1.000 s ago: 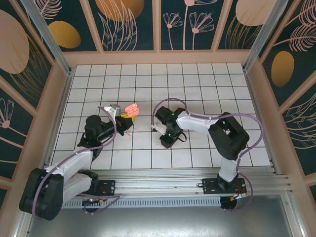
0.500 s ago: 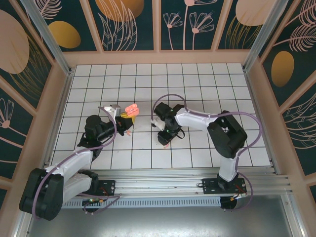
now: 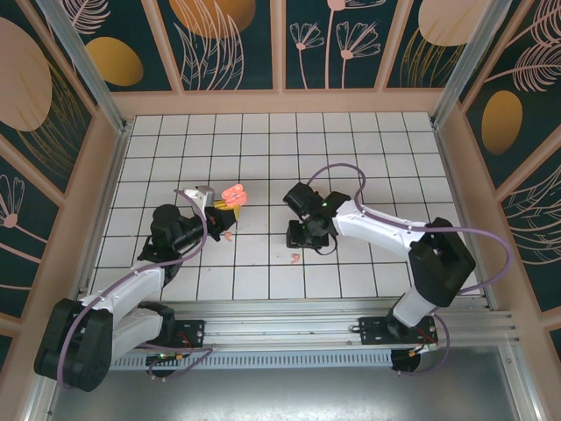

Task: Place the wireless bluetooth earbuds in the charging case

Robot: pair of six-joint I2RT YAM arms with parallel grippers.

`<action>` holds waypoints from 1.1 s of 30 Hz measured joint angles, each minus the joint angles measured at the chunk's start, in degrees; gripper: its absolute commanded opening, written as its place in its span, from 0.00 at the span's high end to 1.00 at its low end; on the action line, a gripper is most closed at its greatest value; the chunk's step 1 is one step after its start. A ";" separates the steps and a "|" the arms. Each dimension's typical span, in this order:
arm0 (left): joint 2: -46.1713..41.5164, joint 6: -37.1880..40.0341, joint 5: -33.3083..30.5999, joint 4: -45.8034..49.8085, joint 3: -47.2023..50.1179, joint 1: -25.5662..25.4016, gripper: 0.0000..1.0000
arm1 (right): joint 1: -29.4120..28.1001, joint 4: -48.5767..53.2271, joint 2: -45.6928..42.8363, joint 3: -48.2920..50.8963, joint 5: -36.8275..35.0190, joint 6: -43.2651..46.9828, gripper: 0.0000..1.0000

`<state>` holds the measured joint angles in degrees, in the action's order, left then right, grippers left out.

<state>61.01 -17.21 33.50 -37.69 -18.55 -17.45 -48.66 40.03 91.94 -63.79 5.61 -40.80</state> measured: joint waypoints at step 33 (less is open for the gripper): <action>0.00 -0.02 0.02 0.00 0.00 0.00 0.80 | -1.97 -4.42 12.07 -0.31 -1.31 -7.65 0.71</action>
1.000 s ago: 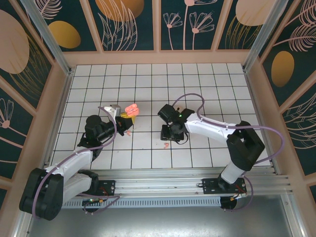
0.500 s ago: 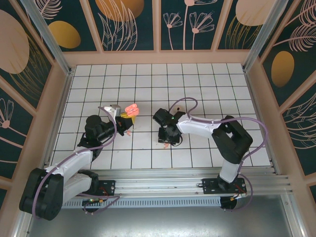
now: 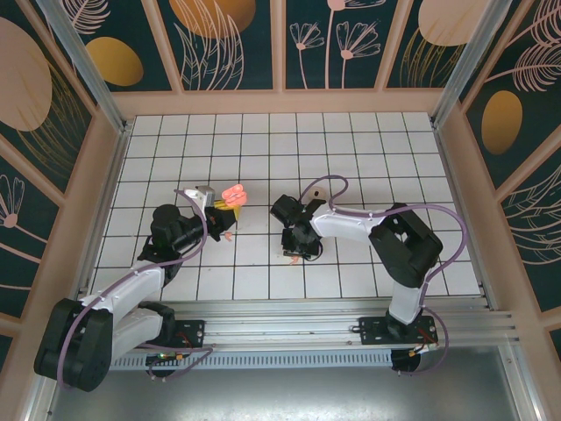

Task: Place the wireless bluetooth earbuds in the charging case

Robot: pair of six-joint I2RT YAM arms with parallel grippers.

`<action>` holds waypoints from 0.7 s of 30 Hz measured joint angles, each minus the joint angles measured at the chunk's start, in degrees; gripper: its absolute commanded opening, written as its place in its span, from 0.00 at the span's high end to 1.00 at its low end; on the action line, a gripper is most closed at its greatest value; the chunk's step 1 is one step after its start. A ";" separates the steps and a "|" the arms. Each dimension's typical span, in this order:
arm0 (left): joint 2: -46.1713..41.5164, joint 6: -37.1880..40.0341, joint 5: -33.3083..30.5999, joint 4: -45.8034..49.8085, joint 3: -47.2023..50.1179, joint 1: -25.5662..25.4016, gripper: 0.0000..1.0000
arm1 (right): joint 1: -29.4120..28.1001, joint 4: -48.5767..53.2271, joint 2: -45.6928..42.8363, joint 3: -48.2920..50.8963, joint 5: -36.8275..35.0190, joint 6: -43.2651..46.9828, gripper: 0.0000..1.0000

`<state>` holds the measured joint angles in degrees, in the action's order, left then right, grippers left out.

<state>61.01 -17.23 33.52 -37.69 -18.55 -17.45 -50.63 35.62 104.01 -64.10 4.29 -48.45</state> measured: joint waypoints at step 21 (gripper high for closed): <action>0.33 0.02 0.02 -0.04 0.00 0.00 0.80 | -1.66 1.86 0.00 -0.24 -2.38 -1.64 0.76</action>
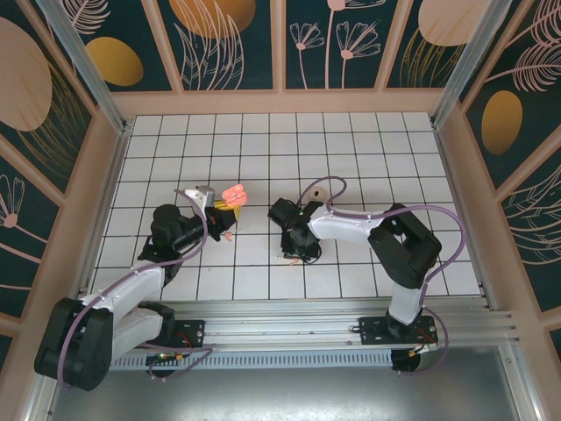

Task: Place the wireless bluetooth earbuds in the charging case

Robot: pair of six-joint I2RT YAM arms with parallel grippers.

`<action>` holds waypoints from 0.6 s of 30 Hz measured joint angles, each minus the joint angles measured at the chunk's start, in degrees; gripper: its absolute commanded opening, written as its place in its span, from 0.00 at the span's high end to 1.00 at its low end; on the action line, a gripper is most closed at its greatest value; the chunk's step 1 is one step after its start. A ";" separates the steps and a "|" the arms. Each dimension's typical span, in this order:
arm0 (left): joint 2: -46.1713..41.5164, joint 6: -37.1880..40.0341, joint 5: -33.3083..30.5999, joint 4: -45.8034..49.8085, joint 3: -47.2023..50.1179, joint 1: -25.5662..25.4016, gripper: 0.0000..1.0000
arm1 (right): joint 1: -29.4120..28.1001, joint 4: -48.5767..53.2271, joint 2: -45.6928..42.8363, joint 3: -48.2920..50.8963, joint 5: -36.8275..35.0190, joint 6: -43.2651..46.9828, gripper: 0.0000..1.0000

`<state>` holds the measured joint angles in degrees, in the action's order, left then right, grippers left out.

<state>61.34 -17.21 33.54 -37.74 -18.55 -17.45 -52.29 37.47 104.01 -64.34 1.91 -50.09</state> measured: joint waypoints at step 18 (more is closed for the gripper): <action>3.76 0.70 3.76 -4.11 0.96 0.00 0.82 | -1.07 -9.94 -18.64 4.00 -11.67 10.62 0.81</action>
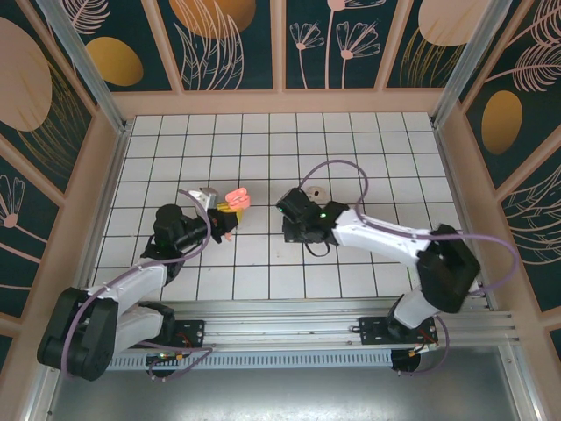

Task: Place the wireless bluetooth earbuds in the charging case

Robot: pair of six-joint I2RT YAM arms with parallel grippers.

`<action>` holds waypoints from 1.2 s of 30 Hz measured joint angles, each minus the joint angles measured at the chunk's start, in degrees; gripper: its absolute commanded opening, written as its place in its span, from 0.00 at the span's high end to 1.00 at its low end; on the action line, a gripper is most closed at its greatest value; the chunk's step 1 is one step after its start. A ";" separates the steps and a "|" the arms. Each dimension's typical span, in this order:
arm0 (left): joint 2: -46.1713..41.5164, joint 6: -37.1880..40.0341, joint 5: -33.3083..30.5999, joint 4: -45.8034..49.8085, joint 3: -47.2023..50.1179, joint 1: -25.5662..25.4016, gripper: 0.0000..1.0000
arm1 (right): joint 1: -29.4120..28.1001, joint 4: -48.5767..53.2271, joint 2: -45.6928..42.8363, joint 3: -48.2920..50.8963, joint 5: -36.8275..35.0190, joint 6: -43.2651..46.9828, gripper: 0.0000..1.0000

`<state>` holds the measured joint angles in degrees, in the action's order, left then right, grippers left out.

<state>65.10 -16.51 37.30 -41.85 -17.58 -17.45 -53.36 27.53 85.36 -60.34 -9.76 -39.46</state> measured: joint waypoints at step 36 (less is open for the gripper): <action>5.77 17.79 15.02 -6.34 -1.55 -5.81 0.83 | 0.72 -13.99 -9.88 -2.27 18.99 63.14 0.83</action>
<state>70.87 1.28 52.31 -48.18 -19.14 -23.27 -52.64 13.54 75.48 -62.61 9.23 23.68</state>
